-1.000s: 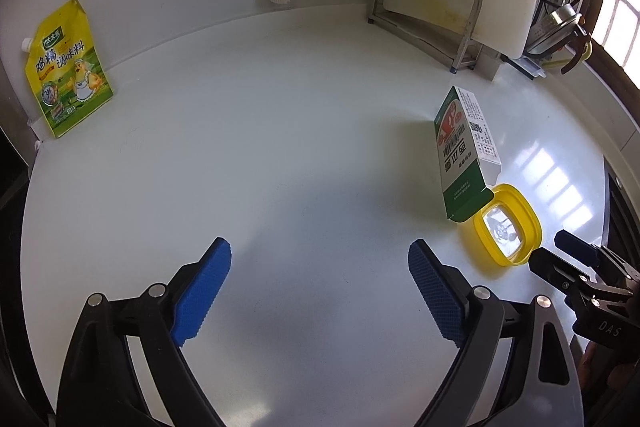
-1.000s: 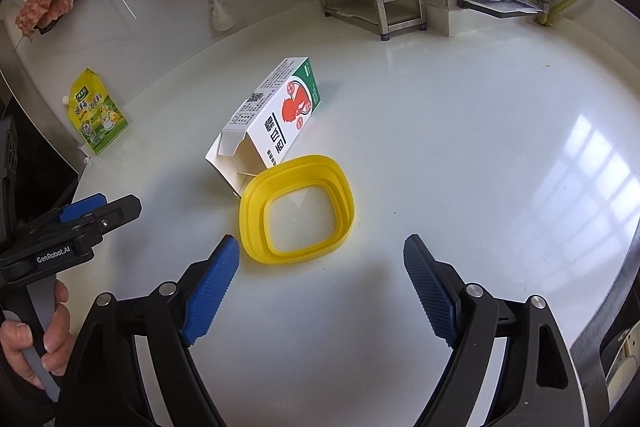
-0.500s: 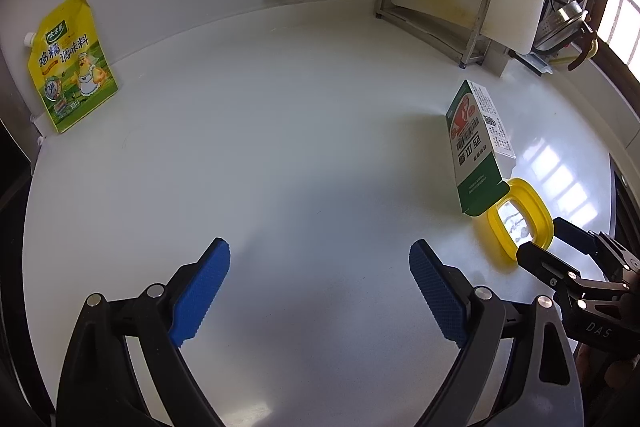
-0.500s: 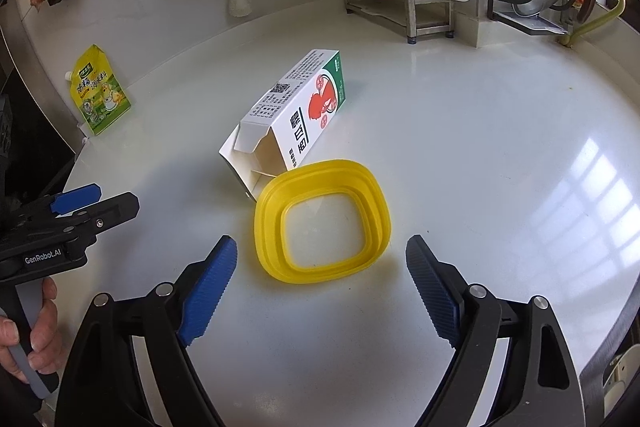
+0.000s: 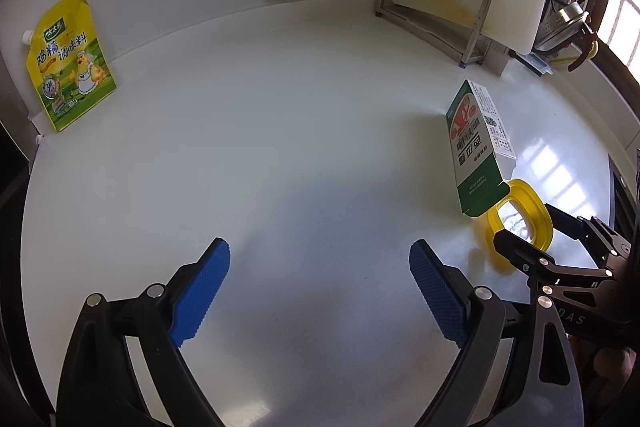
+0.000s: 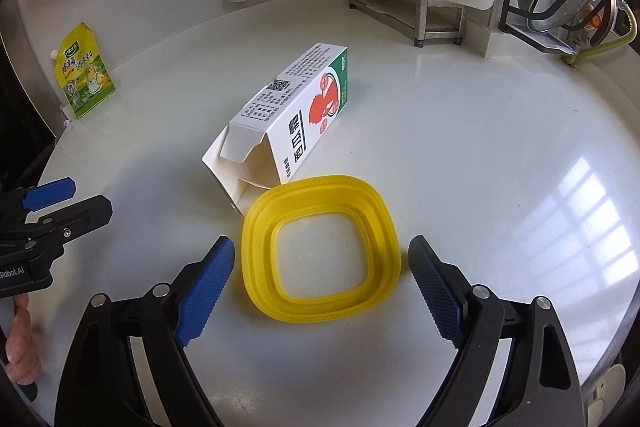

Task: Collect trash
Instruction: 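Approach the yellow lid with the right tool while the left tool nears the carton, then close the right tool on the rim of the yellow lid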

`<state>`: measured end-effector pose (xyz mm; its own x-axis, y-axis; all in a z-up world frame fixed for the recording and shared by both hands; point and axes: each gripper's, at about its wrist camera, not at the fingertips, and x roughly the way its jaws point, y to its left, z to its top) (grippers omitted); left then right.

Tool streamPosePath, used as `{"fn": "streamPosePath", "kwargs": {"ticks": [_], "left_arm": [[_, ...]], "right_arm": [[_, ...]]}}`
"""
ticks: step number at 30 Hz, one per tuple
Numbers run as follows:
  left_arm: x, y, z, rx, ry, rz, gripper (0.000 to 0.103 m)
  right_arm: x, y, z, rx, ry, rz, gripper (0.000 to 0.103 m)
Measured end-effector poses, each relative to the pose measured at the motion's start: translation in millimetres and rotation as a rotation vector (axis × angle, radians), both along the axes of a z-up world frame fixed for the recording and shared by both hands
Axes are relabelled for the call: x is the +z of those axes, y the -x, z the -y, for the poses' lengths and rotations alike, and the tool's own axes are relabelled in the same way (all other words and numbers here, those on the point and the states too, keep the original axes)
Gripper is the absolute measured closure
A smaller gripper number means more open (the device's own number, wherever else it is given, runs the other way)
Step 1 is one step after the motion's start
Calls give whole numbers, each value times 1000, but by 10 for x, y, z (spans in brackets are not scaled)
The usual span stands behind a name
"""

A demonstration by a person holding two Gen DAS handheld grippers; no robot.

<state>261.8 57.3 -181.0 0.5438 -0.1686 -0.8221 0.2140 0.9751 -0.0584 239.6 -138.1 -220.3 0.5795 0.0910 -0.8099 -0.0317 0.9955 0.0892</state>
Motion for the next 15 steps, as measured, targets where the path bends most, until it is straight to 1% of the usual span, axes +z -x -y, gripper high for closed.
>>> {"fn": "streamPosePath", "kwargs": {"ticks": [6, 11, 12, 13, 15], "left_arm": [[53, 19, 26, -8, -16, 11, 14], [62, 11, 7, 6, -3, 2, 14], [65, 13, 5, 8, -2, 3, 14], [67, 16, 6, 8, -3, 3, 14], [71, 21, 12, 7, -4, 3, 14]], "right_arm": [[-8, -68, 12, -14, 14, -2, 19], [-20, -98, -68, 23, 48, -7, 20], [-17, -91, -80, 28, 55, -2, 27], [-10, -82, -93, 31, 65, 5, 32], [-8, -76, -100, 35, 68, 7, 33]]}}
